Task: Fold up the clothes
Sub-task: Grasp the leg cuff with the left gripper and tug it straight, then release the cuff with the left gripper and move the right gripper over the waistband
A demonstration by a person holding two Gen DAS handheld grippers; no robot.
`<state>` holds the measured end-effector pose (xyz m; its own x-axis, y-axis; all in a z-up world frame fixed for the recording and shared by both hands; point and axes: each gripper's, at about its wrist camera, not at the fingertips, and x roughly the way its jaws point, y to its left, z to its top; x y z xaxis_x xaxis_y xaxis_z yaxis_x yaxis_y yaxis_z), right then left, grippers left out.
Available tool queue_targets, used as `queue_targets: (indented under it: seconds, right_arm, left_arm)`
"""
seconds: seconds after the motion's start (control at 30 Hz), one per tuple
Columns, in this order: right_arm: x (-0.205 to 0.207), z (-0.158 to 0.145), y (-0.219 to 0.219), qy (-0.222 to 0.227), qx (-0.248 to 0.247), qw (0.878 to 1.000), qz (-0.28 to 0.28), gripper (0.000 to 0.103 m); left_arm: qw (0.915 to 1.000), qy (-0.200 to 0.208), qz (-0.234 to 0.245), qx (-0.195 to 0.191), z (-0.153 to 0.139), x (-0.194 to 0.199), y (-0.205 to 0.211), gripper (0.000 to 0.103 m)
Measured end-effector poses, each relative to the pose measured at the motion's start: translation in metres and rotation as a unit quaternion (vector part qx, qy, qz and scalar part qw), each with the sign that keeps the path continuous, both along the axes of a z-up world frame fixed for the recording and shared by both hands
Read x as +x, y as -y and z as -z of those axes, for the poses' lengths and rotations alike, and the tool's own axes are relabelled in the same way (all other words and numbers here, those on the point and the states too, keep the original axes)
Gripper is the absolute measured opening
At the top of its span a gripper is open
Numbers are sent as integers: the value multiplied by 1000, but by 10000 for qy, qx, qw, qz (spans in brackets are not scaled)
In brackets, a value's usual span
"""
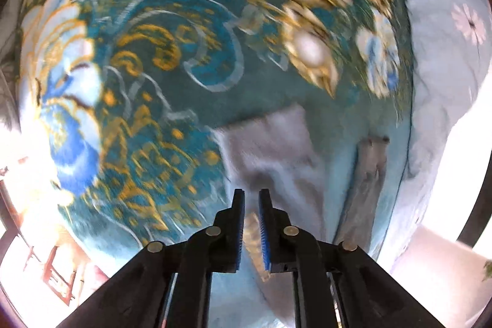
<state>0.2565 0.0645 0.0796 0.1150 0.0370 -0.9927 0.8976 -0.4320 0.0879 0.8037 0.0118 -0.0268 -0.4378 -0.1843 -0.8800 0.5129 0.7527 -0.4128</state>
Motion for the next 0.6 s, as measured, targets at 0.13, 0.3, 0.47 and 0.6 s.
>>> queue_targets:
  seconds: [0.13,0.3,0.47,0.6]
  right_arm:
    - [-68,0,-44,144,-178,9969,752,85]
    - [-152,8,-99,398,-469,9852,1602,85]
    - [-219,31,-155,735,-781,9546,2778,85]
    - [-254,63,-199,917,-644,9374,3296,85]
  left_arm:
    - [9985,240,458,-167,-29,-46,8,23]
    - [9934,528,984,-270,-61,-108,10,26]
    - [9867,862,1365,-203,-83,-162,0,30]
    - [9834,1070,1466,-72,-94,-194,-9,32]
